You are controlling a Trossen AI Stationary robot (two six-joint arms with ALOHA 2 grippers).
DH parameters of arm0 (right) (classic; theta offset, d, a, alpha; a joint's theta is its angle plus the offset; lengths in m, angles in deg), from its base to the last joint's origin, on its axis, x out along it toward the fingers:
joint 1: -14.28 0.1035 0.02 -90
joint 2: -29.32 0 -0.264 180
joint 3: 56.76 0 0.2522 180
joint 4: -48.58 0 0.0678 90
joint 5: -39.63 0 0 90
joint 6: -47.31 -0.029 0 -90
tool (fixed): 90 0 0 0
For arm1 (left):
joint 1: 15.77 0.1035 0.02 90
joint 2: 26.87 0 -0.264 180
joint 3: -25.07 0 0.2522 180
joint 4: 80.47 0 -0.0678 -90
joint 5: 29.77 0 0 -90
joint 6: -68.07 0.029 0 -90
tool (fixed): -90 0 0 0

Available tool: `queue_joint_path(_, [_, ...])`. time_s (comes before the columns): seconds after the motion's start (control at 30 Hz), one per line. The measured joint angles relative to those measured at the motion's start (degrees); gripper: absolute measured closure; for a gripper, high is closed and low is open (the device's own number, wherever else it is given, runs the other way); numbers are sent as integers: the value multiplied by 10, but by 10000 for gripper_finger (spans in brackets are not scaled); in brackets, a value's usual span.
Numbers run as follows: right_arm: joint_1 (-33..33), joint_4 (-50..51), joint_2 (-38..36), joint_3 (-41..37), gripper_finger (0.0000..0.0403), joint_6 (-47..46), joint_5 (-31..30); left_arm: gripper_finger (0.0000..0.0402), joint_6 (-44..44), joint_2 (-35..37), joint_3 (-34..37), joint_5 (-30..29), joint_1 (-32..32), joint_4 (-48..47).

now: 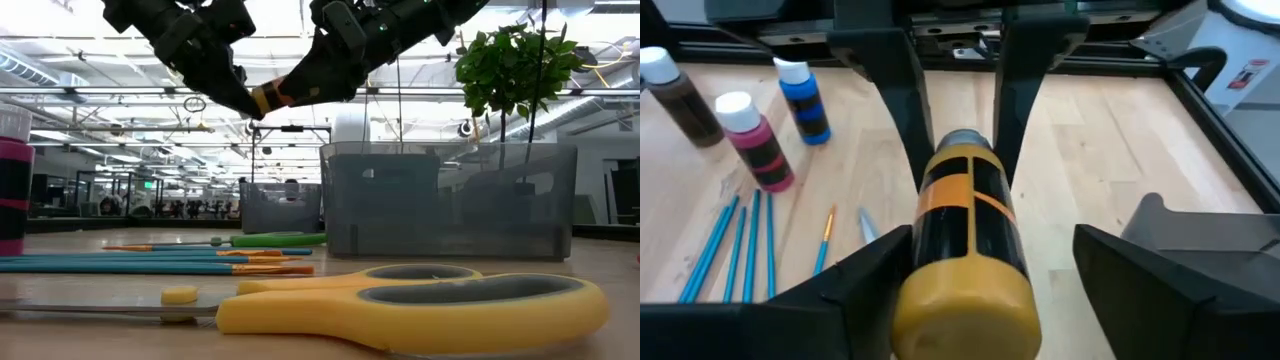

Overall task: Pick & Place Paint Supplies
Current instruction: Put the yellow paint bottle into the green bin

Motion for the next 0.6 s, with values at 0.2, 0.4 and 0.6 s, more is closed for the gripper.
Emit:
queue_joint_path(0.2, [1,37,-3,2,173,2,0,284,-35,0,-9,-33,0,-82])
queue_joint_path(0.4, [3,95,-5,38,153,-2,13,284,-79,0,-33,-58,0,-163])
queue_joint_path(0.6, [4,78,-5,54,129,13,12,284,-90,-25,-40,-58,-3,-166])
